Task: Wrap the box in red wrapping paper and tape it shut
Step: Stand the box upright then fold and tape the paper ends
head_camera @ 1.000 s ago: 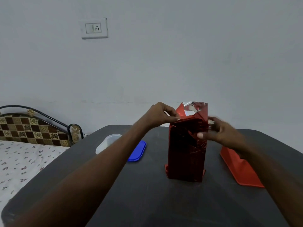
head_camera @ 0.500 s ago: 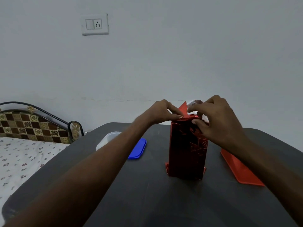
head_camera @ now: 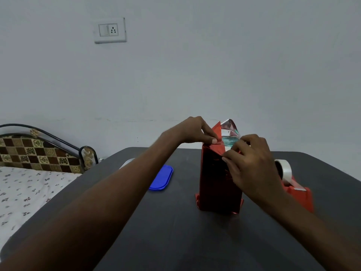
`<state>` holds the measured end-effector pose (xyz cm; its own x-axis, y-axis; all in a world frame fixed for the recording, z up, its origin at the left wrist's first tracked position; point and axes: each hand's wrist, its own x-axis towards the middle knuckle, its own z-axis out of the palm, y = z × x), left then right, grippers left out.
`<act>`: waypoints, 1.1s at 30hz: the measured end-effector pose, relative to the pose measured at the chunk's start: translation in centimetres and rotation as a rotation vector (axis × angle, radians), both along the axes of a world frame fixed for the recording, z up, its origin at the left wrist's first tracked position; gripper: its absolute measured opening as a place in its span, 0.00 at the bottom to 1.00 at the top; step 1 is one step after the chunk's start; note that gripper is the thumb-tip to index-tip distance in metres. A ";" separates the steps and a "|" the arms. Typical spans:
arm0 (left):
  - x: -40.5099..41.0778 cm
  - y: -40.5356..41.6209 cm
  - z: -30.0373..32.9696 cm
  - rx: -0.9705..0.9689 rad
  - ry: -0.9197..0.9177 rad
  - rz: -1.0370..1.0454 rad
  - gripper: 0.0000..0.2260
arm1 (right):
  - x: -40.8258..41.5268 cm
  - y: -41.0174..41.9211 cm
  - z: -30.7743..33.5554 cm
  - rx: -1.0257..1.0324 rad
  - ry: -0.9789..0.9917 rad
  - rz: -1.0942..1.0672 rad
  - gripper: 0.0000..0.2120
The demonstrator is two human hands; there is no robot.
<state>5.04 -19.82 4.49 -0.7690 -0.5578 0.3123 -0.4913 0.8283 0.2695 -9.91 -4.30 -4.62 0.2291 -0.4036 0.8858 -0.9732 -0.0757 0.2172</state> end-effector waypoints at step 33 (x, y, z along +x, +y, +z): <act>-0.6 -0.7 0.4 0.202 -0.045 0.017 0.20 | -1.8 -0.6 1.7 -0.119 -0.431 -0.007 0.13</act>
<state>4.44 -20.50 4.85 -0.7696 -0.6185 0.1586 -0.5200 0.7513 0.4065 -11.74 -4.85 -2.91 -0.1734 -0.2932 0.9402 -0.9772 -0.0677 -0.2014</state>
